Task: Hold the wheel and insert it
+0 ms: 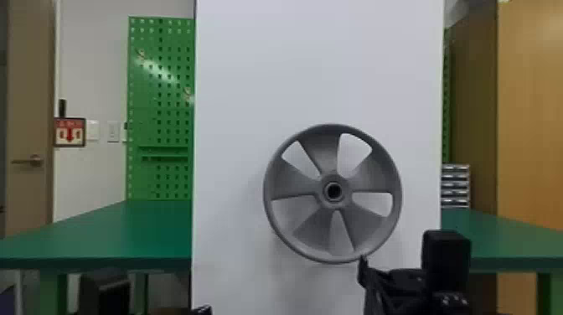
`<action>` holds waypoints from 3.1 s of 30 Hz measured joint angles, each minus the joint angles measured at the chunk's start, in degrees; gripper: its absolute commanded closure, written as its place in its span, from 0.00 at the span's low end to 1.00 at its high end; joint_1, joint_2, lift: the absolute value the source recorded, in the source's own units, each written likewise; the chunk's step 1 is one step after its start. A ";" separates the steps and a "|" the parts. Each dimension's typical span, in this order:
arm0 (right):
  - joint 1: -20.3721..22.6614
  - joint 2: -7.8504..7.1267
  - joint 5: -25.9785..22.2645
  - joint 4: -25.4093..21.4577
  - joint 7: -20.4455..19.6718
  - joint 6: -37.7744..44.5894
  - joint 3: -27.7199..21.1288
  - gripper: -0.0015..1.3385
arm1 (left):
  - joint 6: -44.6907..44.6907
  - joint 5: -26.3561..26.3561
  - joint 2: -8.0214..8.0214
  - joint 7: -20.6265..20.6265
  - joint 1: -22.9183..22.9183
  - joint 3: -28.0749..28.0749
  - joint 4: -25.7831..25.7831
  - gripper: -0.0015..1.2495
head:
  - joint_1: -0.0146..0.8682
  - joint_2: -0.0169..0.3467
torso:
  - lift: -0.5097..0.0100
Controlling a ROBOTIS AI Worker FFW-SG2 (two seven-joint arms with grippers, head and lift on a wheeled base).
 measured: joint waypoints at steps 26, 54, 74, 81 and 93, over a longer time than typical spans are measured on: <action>17.94 -0.56 4.10 8.25 2.83 -21.06 -2.76 0.00 | -0.26 0.00 -0.13 -0.03 0.01 0.21 -0.15 0.40 | 0.02 0.07 | 0.03; 23.33 -0.83 6.40 25.90 3.26 -36.85 -2.12 0.00 | -0.68 0.15 -0.31 -0.08 0.62 0.67 -0.31 0.40 | 0.02 0.07 | 0.03; 23.84 -0.58 6.30 27.14 3.26 -38.07 -2.35 0.01 | -1.09 0.03 -0.35 -0.14 0.68 0.73 -0.31 0.40 | 0.02 0.07 | 0.03; 23.80 -0.58 6.07 27.14 3.26 -38.15 -2.34 0.01 | -1.22 -0.02 -0.38 -0.17 0.69 0.66 -0.31 0.40 | 0.02 0.07 | 0.03; 23.87 -0.49 5.73 27.14 3.26 -38.15 -2.43 0.01 | -1.23 -0.09 -0.52 -0.17 0.78 0.58 -0.31 0.40 | 0.02 0.07 | 0.03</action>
